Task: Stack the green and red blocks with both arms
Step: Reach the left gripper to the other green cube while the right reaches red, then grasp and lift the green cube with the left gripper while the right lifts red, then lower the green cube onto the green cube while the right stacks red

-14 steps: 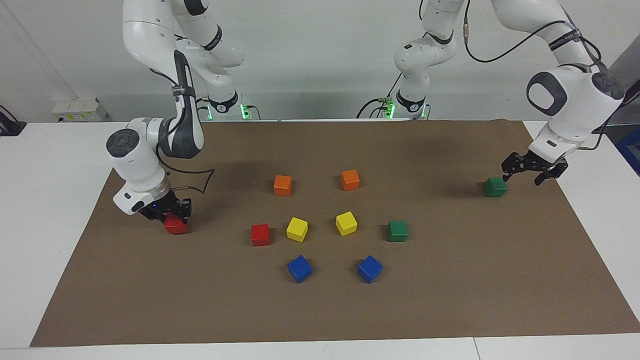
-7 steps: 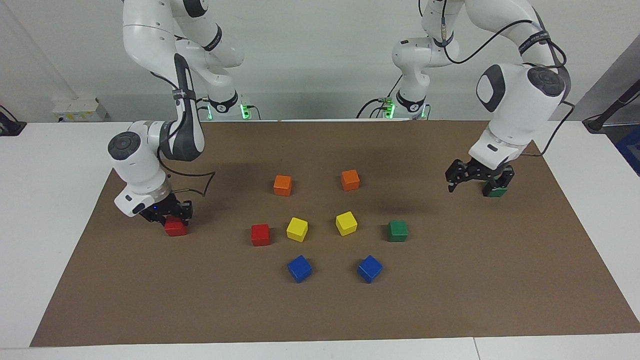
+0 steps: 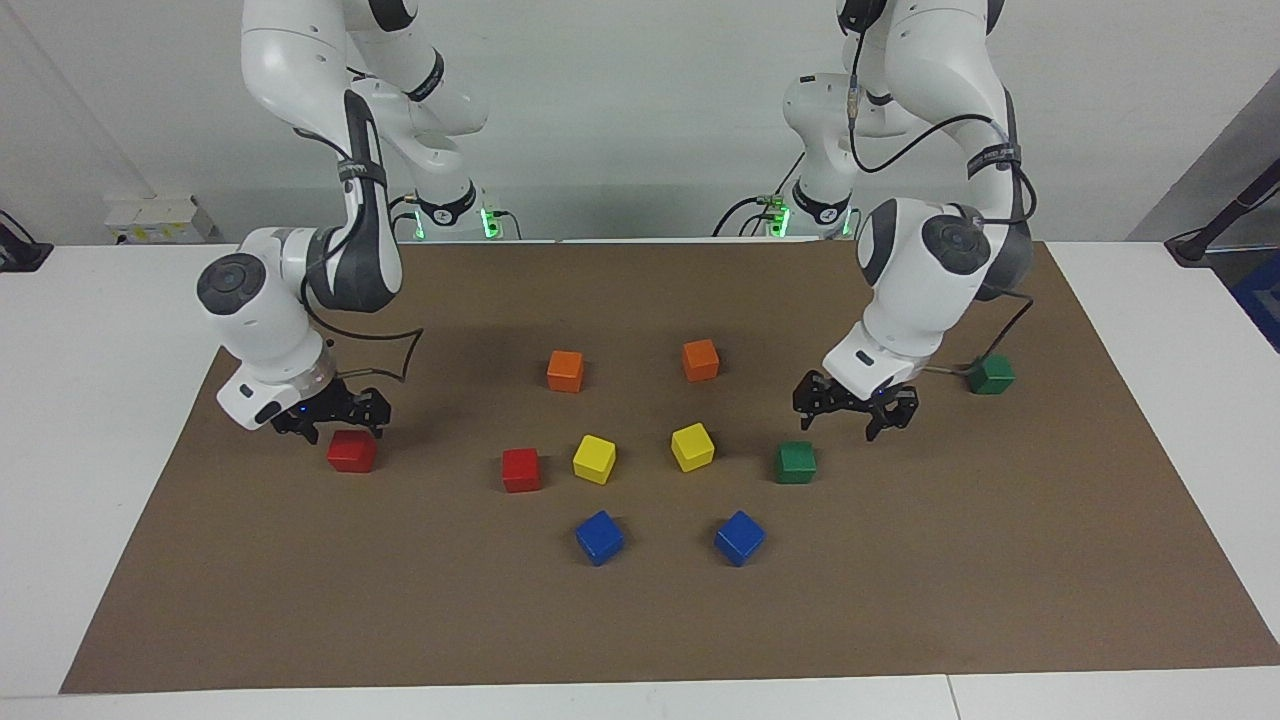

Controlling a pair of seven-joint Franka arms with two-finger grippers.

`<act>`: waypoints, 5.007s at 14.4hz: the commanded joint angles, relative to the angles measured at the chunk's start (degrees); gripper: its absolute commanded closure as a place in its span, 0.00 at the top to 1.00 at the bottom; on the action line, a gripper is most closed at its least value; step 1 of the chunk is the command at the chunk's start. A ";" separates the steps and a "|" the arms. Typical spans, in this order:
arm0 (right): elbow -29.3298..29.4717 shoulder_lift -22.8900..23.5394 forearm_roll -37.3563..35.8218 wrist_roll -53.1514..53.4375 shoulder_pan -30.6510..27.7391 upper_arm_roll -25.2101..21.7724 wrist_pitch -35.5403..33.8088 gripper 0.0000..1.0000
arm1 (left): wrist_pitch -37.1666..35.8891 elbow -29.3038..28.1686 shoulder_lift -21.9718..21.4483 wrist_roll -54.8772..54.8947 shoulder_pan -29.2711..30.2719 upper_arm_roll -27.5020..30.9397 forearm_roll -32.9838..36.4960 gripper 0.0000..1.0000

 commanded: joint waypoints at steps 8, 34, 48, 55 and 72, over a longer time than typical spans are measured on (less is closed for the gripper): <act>13.57 4.10 2.58 19.44 14.98 0.21 -5.09 1.00 | 4.24 1.83 6.76 -1.99 -3.83 1.04 4.85 1.00; 11.56 15.88 1.09 19.26 19.92 0.21 6.78 1.00 | -13.67 -2.56 -11.42 0.61 10.83 0.95 4.67 0.00; 12.97 8.44 1.00 18.82 18.00 -0.32 -3.33 0.00 | 4.31 -28.57 -24.80 30.17 33.08 1.13 -0.51 0.00; 10.76 -2.40 1.00 5.93 8.42 -0.32 -11.94 0.00 | 13.91 -33.77 -22.95 29.99 33.26 1.13 -0.51 0.00; -2.32 -3.81 1.00 -5.26 -2.66 -0.32 3.69 0.00 | 18.83 -35.97 -18.99 27.09 34.32 1.04 -2.27 0.00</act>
